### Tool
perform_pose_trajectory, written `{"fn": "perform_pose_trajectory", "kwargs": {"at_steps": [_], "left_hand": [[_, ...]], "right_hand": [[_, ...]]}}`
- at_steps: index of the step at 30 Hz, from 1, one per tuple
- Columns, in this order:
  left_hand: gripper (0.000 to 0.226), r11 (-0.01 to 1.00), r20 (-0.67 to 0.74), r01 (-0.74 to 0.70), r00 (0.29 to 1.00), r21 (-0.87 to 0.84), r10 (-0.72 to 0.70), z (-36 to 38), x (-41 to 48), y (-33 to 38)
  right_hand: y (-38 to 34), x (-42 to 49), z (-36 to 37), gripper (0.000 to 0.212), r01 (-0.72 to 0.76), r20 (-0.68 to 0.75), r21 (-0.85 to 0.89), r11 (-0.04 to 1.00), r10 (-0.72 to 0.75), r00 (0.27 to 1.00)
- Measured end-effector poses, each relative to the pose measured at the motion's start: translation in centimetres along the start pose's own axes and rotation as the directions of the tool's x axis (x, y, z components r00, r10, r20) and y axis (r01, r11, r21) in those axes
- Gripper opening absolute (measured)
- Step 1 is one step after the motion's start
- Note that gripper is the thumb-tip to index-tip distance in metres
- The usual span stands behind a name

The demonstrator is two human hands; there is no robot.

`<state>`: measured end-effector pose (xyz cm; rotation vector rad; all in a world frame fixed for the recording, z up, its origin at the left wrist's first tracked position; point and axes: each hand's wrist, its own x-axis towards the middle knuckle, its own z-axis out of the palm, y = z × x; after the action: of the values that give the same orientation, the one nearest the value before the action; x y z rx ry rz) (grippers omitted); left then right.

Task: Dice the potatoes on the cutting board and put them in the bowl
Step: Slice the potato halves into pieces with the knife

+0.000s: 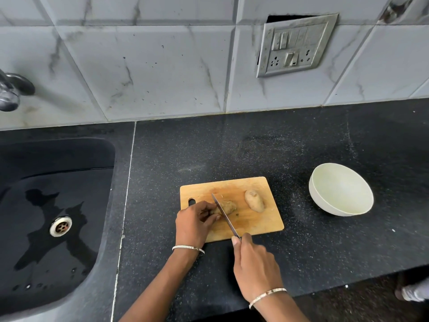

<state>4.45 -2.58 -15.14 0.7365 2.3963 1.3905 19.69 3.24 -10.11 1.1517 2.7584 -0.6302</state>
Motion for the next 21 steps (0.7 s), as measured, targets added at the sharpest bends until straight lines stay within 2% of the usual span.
{"fn": "perform_pose_trajectory", "kwargs": {"at_steps": [8, 21], "left_hand": [[0.020, 0.997, 0.037, 0.029, 0.999, 0.068, -0.031, 0.0, 0.6, -0.4], [0.018, 0.998, 0.044, 0.036, 0.998, 0.053, -0.038, 0.1, 0.8, -0.3]], "right_hand": [[-0.8, 0.1, 0.6, 0.038, -0.021, 0.005, -0.136, 0.990, 0.022, 1.000], [-1.9, 2.4, 1.3, 0.034, -0.023, 0.053, -0.078, 0.997, 0.028, 0.998]]}}
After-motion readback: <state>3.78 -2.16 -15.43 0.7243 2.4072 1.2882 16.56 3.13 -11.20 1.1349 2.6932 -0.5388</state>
